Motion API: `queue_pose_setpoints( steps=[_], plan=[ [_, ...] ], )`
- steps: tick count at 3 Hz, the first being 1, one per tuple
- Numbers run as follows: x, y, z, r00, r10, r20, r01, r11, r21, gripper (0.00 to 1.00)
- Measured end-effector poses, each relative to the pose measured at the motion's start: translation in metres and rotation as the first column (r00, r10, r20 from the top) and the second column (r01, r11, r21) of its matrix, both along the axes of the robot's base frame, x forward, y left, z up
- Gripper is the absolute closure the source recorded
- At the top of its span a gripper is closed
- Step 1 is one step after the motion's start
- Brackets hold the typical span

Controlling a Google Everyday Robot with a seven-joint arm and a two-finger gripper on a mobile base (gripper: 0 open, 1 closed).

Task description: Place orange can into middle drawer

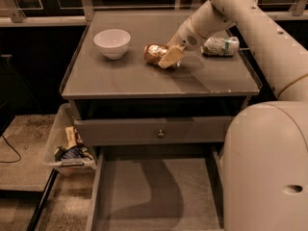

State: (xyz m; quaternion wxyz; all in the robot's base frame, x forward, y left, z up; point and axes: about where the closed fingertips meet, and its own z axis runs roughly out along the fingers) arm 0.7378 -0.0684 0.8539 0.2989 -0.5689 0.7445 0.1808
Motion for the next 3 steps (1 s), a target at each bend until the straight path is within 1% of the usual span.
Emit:
queue_pose_setpoints(
  steps=[1, 2, 3],
  plan=[
    [0.000, 0.000, 0.000, 1.0000, 0.000, 0.000, 0.000, 1.000, 0.000, 0.84],
    [0.000, 0.000, 0.000, 1.0000, 0.000, 0.000, 0.000, 1.000, 0.000, 1.00],
    [-0.012, -0.003, 0.001, 0.9998, 0.021, -0.003, -0.021, 1.000, 0.005, 1.00]
  ],
)
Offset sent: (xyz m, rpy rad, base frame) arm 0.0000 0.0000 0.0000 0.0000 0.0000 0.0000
